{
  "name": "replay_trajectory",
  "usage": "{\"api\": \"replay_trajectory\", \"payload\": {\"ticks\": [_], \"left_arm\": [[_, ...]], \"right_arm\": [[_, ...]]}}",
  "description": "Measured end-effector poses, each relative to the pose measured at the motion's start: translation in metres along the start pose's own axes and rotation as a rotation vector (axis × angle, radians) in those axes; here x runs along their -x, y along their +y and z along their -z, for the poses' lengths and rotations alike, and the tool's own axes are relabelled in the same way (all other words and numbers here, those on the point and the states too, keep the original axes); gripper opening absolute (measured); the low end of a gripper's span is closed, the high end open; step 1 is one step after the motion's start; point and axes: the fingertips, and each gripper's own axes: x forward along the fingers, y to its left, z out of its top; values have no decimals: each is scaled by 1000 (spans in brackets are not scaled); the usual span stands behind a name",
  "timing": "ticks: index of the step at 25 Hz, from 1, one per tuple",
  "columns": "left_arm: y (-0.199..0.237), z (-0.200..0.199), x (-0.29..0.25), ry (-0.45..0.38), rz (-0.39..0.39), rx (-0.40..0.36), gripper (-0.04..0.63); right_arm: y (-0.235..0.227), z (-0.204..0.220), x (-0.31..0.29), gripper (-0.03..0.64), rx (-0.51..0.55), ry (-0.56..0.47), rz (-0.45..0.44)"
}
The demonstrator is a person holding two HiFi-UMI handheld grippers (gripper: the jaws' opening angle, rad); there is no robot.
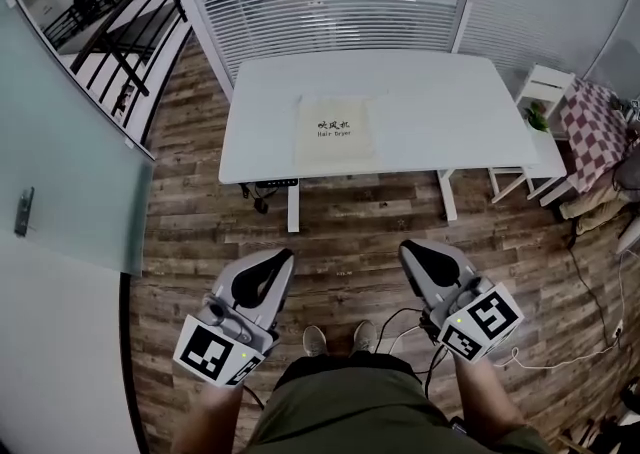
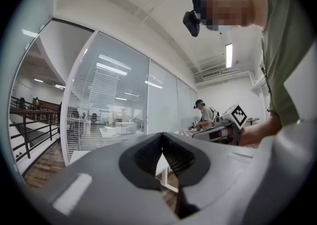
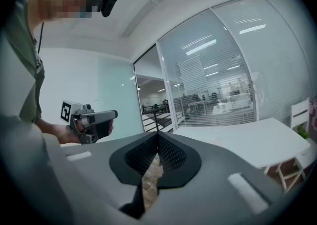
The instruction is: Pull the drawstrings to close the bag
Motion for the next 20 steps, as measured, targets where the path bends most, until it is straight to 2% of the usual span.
{"api": "replay_trajectory", "payload": {"ticks": [11,20], "left_arm": [[-30,16,-20,46,-54,-12,6],[-27,18,-31,64,-72,-16,6]], "right_arm": [[-38,17,30,9,-26,22,-41],[-56,24,29,9,-59,46,-44]]}}
